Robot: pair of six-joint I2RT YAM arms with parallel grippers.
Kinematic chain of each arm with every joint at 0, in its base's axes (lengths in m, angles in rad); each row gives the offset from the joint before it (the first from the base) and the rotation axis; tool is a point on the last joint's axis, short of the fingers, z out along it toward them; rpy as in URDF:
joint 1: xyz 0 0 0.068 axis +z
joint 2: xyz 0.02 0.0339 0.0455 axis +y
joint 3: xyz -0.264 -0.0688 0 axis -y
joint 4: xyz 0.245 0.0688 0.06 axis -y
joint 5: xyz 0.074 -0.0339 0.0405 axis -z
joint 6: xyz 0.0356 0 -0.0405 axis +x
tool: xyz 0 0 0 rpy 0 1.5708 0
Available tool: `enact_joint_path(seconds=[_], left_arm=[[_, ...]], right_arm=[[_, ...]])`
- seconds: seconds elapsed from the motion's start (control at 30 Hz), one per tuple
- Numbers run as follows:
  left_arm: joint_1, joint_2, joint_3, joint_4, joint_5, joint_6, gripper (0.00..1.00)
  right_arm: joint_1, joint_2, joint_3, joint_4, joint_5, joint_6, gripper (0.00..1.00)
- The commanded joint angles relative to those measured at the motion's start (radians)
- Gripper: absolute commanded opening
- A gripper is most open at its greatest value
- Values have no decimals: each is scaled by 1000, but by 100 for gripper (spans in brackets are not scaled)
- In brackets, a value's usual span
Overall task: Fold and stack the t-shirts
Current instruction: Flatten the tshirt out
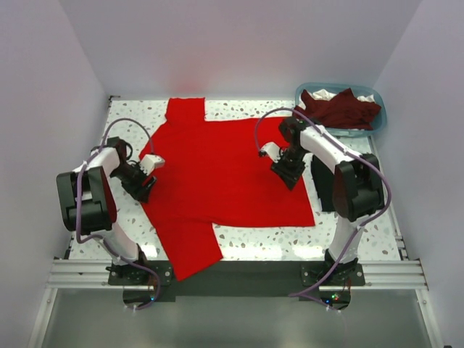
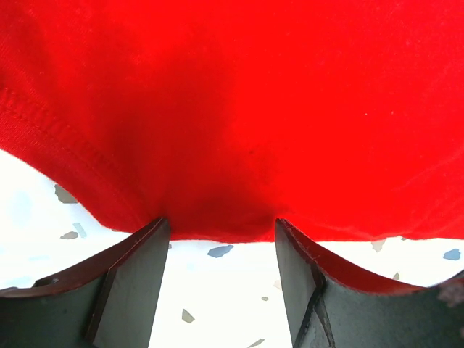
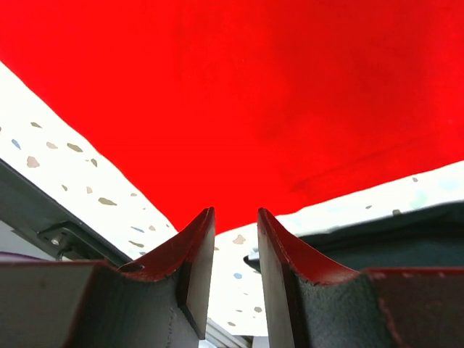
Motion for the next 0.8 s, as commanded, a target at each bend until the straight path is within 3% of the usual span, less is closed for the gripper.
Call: enact_joint_path(seconds=[0.0, 0.23, 0.53, 0.63, 0.77], left_arm=[[29, -7, -43, 42, -52, 62, 65], [90, -14, -112, 48, -82, 104, 64], [134, -53, -119, 9, -92, 154, 65], [141, -62, -59, -37, -54, 162, 67], [142, -96, 111, -142, 117, 147, 80]], right_arm=[[1, 32, -45, -19, -4, 10, 34], [30, 53, -196, 102, -7, 56, 32], [73, 25, -257, 75, -56, 58, 30], [75, 8, -181, 18, -125, 64, 32], [46, -34, 53, 4, -170, 105, 35]])
